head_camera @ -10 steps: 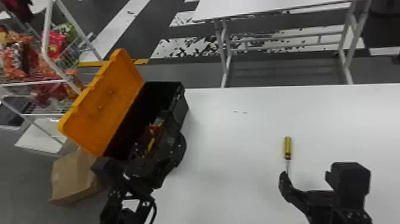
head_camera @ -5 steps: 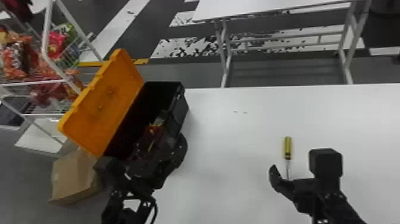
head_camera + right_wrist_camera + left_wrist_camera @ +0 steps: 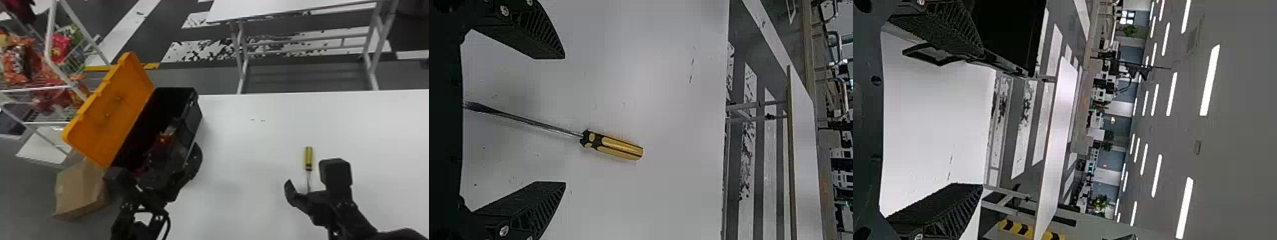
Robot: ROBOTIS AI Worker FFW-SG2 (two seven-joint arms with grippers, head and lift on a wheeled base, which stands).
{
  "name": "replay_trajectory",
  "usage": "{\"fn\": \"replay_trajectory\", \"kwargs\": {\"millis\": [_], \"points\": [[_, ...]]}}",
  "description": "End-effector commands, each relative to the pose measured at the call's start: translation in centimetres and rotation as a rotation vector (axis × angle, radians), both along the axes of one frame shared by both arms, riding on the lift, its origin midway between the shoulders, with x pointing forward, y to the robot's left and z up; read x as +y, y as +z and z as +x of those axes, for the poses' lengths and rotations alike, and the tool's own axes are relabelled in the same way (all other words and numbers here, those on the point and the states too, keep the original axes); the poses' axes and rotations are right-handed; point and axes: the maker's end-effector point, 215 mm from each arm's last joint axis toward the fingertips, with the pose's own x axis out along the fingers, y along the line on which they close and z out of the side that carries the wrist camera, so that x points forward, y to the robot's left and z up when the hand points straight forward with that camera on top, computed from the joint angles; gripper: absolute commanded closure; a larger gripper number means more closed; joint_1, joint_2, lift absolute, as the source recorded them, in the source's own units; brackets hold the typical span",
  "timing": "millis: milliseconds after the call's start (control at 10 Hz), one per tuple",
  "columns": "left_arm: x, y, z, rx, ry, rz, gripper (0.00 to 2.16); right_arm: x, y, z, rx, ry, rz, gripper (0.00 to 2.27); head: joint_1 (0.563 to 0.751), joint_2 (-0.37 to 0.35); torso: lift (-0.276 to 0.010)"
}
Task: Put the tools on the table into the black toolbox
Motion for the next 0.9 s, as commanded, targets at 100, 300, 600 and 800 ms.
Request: {"fn": "replay_trajectory", "kwargs": {"millis": [100, 300, 600, 800], "points": [[0.0, -0.2, 0.2, 0.002, -0.001, -0.002, 0.04, 0.6, -0.5, -0.1, 0.005, 0.023, -0.015, 0.11, 0.695, 0.350, -0.075], [-0.1, -0.4, 0.2, 0.006, -0.006, -0.003, 0.04, 0.7, -1.3, -0.5, 0.028, 0.043, -0.038, 0.14, 0.695, 0.350, -0.075], [-0.2, -0.4, 0.3, 0.006, -0.007, -0.004, 0.04, 0.8, -1.6, -0.8, 0.028, 0.071, -0.088, 0.29, 0.695, 0.350, -0.075], [-0.2, -0.5, 0.2, 0.010, -0.009, -0.006, 0.04, 0.8, -2.0, -1.1, 0.046, 0.076, -0.097, 0.88, 0.695, 0.350, -0.075]]}}
